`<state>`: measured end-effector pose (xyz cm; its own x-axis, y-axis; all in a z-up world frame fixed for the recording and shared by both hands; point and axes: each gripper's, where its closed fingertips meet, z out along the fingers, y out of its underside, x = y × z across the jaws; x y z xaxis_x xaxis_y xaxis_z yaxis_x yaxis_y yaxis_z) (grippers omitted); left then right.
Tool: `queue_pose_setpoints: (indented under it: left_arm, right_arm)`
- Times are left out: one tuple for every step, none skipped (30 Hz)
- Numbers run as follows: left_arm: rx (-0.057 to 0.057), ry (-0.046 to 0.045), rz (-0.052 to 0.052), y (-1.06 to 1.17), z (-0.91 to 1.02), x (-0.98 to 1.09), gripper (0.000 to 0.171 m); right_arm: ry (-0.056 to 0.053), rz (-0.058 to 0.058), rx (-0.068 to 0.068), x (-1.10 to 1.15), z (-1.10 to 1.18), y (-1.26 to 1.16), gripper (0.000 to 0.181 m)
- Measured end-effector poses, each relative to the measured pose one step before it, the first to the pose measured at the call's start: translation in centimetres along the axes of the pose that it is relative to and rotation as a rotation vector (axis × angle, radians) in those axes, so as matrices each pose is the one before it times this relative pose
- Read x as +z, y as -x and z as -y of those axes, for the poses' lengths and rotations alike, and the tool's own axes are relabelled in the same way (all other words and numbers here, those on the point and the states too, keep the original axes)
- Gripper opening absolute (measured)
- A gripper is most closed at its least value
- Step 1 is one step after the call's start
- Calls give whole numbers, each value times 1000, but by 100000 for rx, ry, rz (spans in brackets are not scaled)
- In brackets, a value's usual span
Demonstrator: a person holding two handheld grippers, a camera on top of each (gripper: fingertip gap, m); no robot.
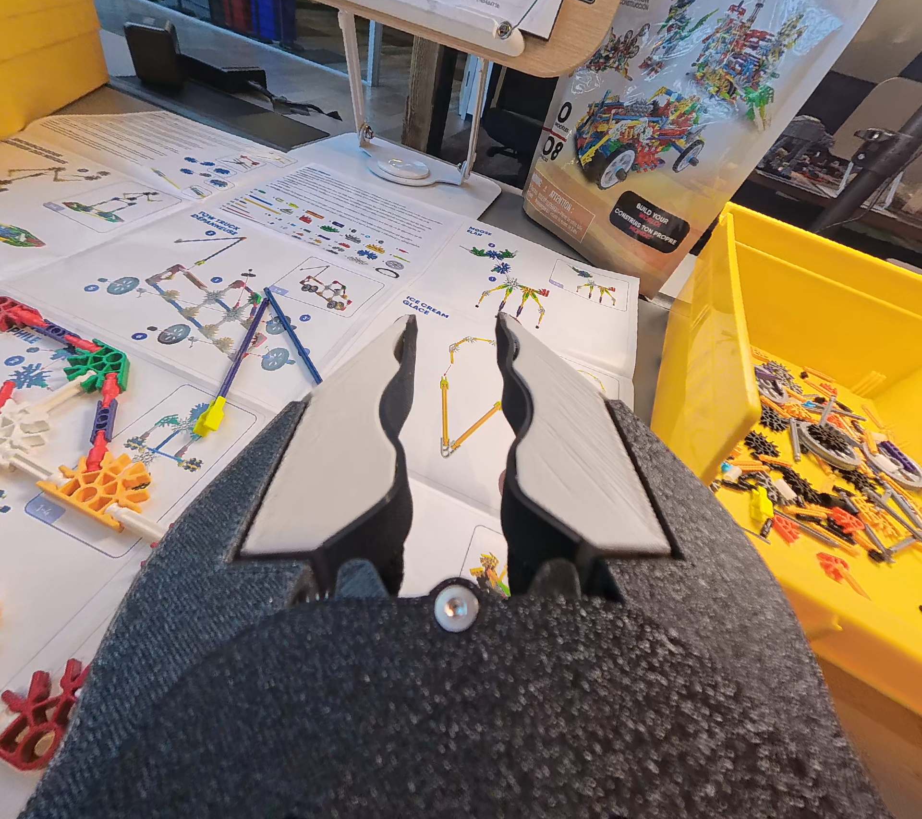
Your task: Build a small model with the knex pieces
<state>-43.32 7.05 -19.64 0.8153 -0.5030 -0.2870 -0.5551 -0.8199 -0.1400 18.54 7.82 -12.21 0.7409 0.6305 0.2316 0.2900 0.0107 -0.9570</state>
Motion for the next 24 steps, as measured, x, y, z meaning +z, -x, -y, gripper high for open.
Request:
queue_pose_setpoints:
  left_arm:
    - [545, 173, -1591, -456, 320, 367, 19]
    - [676, 485, -1827, -459, 154, 218, 16]
    - [682, -285, -2050, -432, 161, -17, 8]
    - [481, 607, -1464, -280, -85, -50, 6]
    - [431, 845, -1830, -323, -213, -107, 6]
    - [477, 1219, -2982, -509, -363, -163, 6]
    - [496, 1495, -3134, -562, -464, -189, 7]
    - [537, 1416, -2486, -512, -489, -161, 9]
    - [937, 1422, -2784, -580, -528, -152, 11]
    - [1376, 1439, -3451, -713, -569, -132, 14]
    - [1698, 1856, -3100, -678, -615, -95, 17]
    - [1798, 2637, -1567, -444, -706, -30, 25]
    - [1546, 2154, -284, -198, -597, -58, 29]
    - [797, 353, -307, -113, -285, -170, 30]
    - [-268, -1812, -17, 46, 96, -350, 32]
    - [-1080, -3618, 1151, 364, 446, -492, 31]
    - [-1736, -4610, 1957, 605, 669, -513, 29]
    - [-2338, -4820, 2868, 828, 794, -412, 27]
    - [-2508, -4262, 3572, 947, 791, -220, 27]
    - [-2169, -3252, 3644, 925, 708, -13, 27]
    - [-1549, -2420, 2631, 645, 612, 167, 27]
    - [-1062, -2123, 1876, 420, 609, 284, 26]
    - [-924, -2086, 1950, 313, 638, 374, 25]
    - [-730, -1804, 1343, 131, 621, 427, 25]
  right_arm:
    - [35, -185, 74, -19, -17, -57, 31]
    - [8, -144, 32, -25, -13, -48, 31]
    - [-42, -67, 82, -29, 1, -43, 31]
    - [-78, 0, 220, -17, -4, -28, 31]
    - [-119, 118, 211, -10, 15, -7, 31]
    - [-122, 100, 61, 9, 24, 2, 31]
    - [-160, 111, -20, -4, 29, 11, 31]
    - [-160, 145, -21, -8, 42, 27, 31]
    - [-151, 127, 7, -7, 38, 13, 31]
    - [-105, 52, 27, -16, 28, -4, 31]
    - [-58, 10, 90, -16, 9, -17, 31]
    - [-87, -40, 224, -18, 8, -36, 31]
    - [-182, -54, 250, -19, 28, -45, 31]
    - [-76, -81, 185, -5, 9, -43, 31]
    - [13, -97, 68, 10, -8, -43, 31]
    - [84, -80, 17, 10, -12, -23, 31]
    - [83, -65, -36, 16, -16, -1, 31]
    - [71, -64, -137, 23, -12, 0, 31]
    - [67, -116, -215, 10, 11, 3, 31]
    - [-9, -189, -234, 8, 22, -3, 31]
    - [30, -224, -202, -4, -1, -32, 31]
    - [121, -270, -137, -10, -14, -34, 31]
    - [115, -285, -69, -17, -41, -55, 31]
    - [140, -246, 31, -12, -35, -51, 31]
